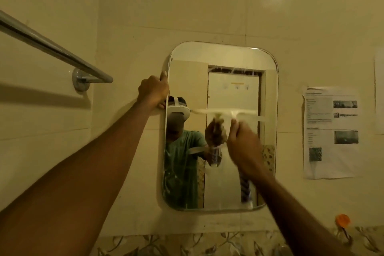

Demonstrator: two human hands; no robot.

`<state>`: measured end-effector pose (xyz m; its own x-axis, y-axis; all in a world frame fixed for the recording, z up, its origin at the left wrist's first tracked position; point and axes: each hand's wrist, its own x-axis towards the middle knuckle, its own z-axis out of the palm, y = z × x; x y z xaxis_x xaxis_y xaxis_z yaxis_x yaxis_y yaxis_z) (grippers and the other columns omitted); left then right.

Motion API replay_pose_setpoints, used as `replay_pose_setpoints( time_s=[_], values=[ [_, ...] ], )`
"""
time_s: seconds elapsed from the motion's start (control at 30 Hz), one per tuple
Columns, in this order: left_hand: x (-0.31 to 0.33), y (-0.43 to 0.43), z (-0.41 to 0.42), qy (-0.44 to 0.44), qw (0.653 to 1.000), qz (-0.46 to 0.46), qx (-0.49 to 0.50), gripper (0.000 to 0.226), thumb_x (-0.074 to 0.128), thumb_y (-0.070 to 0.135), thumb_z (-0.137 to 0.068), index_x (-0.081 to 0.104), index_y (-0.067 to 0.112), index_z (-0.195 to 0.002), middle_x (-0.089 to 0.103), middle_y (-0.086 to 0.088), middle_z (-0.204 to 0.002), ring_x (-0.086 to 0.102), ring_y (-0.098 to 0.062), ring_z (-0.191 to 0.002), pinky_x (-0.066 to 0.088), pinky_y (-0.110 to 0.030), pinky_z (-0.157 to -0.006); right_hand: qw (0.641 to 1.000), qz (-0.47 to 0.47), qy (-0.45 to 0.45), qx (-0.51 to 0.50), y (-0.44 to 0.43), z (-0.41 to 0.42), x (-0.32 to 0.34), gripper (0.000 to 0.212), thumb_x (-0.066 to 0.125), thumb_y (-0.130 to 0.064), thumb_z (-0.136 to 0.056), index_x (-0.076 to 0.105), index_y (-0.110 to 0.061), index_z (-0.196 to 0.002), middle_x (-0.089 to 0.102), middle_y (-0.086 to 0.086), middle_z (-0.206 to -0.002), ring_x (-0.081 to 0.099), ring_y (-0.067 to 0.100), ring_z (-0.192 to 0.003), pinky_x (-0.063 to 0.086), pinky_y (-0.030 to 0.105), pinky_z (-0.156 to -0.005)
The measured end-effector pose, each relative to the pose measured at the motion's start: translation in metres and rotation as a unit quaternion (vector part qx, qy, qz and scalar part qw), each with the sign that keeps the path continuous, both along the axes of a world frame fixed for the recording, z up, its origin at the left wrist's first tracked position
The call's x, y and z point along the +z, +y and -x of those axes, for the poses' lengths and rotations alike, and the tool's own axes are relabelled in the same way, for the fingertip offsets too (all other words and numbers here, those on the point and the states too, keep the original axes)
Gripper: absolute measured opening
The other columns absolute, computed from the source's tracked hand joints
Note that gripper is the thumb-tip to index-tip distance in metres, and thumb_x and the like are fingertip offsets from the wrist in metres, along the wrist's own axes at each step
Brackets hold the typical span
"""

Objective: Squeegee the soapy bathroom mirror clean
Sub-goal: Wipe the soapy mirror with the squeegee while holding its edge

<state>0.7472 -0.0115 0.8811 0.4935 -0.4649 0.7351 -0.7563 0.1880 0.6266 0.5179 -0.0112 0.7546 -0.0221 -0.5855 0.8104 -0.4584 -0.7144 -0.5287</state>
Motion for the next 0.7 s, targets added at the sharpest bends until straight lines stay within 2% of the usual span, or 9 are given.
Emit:
replay_pose_setpoints(
  time_s=[0.07, 0.17, 0.27, 0.33, 0.43, 0.5, 0.57, 0.63, 0.7],
  values=[
    [0.012, 0.001, 0.004, -0.006, 0.998, 0.054, 0.019, 0.051, 0.028, 0.041, -0.103, 0.064, 0.005, -0.095, 0.068, -0.014, -0.092, 0.065, -0.028, -0.084, 0.054, -0.039, -0.079, 0.999, 0.043, -0.010, -0.027, -0.009, 0.002, 0.057, 0.035, 0.031, -0.032, -0.105, 0.052, -0.019, -0.082, 0.054, -0.005, -0.063, 0.053, 0.000, -0.042, 0.038, 0.011, -0.038],
    [0.022, -0.001, 0.013, -0.022, 0.995, 0.094, 0.023, 0.046, 0.032, 0.037, -0.103, 0.064, 0.004, -0.104, 0.067, -0.016, -0.103, 0.062, -0.031, -0.093, 0.050, -0.036, -0.078, 0.994, 0.071, -0.027, -0.077, -0.022, 0.007, 0.126, 0.046, 0.028, -0.035, -0.105, 0.056, -0.014, -0.075, 0.058, 0.000, -0.062, 0.054, 0.009, -0.046, 0.044, 0.023, -0.044],
    [0.023, -0.008, 0.016, -0.032, 0.993, 0.103, 0.045, 0.046, 0.032, 0.036, -0.104, 0.063, 0.003, -0.107, 0.067, -0.014, -0.104, 0.062, -0.028, -0.093, 0.045, -0.032, -0.072, 0.994, 0.047, -0.021, -0.097, -0.034, 0.012, 0.160, 0.049, 0.027, -0.039, -0.105, 0.058, -0.010, -0.082, 0.061, 0.004, -0.069, 0.059, 0.016, -0.055, 0.056, 0.032, -0.058],
    [0.022, -0.014, 0.014, -0.043, 0.990, 0.113, 0.066, 0.045, 0.031, 0.034, -0.104, 0.064, 0.004, -0.106, 0.068, -0.014, -0.102, 0.063, -0.027, -0.091, 0.043, -0.030, -0.069, 0.994, 0.033, -0.004, -0.106, -0.037, 0.013, 0.162, 0.049, 0.025, -0.039, -0.105, 0.056, -0.010, -0.080, 0.058, 0.004, -0.068, 0.059, 0.017, -0.056, 0.056, 0.033, -0.061],
    [0.021, -0.023, 0.011, -0.058, 0.986, 0.137, 0.081, 0.044, 0.031, 0.033, -0.104, 0.065, 0.005, -0.101, 0.070, -0.014, -0.096, 0.066, -0.028, -0.086, 0.053, -0.035, -0.073, 0.996, 0.023, 0.025, -0.085, -0.034, 0.014, 0.138, 0.047, 0.025, -0.038, -0.105, 0.051, -0.015, -0.072, 0.056, 0.003, -0.063, 0.053, 0.012, -0.048, 0.048, 0.025, -0.047],
    [0.020, -0.026, 0.010, -0.062, 0.983, 0.151, 0.082, 0.045, 0.030, 0.033, -0.103, 0.065, 0.005, -0.099, 0.070, -0.015, -0.093, 0.066, -0.030, -0.084, 0.055, -0.040, -0.077, 0.997, 0.006, 0.031, -0.070, -0.033, 0.016, 0.103, 0.041, 0.028, -0.037, -0.104, 0.052, -0.016, -0.079, 0.055, -0.001, -0.061, 0.050, 0.007, -0.043, 0.039, 0.018, -0.038],
    [0.018, -0.027, 0.010, -0.067, 0.982, 0.160, 0.079, 0.046, 0.029, 0.033, -0.103, 0.065, 0.005, -0.099, 0.069, -0.016, -0.092, 0.066, -0.031, -0.084, 0.055, -0.042, -0.077, 0.998, -0.012, 0.027, -0.050, -0.032, 0.016, 0.054, 0.036, 0.030, -0.038, -0.103, 0.055, -0.016, -0.088, 0.057, -0.003, -0.063, 0.051, 0.004, -0.042, 0.036, 0.012, -0.037],
    [0.015, -0.026, 0.010, -0.075, 0.980, 0.168, 0.079, 0.045, 0.030, 0.032, -0.104, 0.065, 0.004, -0.099, 0.070, -0.016, -0.093, 0.066, -0.031, -0.084, 0.054, -0.038, -0.074, 0.999, -0.021, 0.027, -0.041, -0.026, 0.014, 0.000, 0.032, 0.032, -0.039, -0.101, 0.054, -0.018, -0.091, 0.059, -0.004, -0.065, 0.052, 0.003, -0.043, 0.036, 0.010, -0.037],
    [0.013, -0.022, 0.011, -0.082, 0.980, 0.163, 0.081, 0.044, 0.031, 0.031, -0.104, 0.065, 0.004, -0.101, 0.070, -0.014, -0.094, 0.065, -0.028, -0.085, 0.046, -0.030, -0.068, 0.998, -0.039, 0.020, -0.046, -0.017, 0.011, -0.046, 0.028, 0.034, -0.042, -0.096, 0.050, -0.021, -0.088, 0.058, -0.007, -0.064, 0.052, 0.001, -0.045, 0.035, 0.010, -0.036]
  ],
)
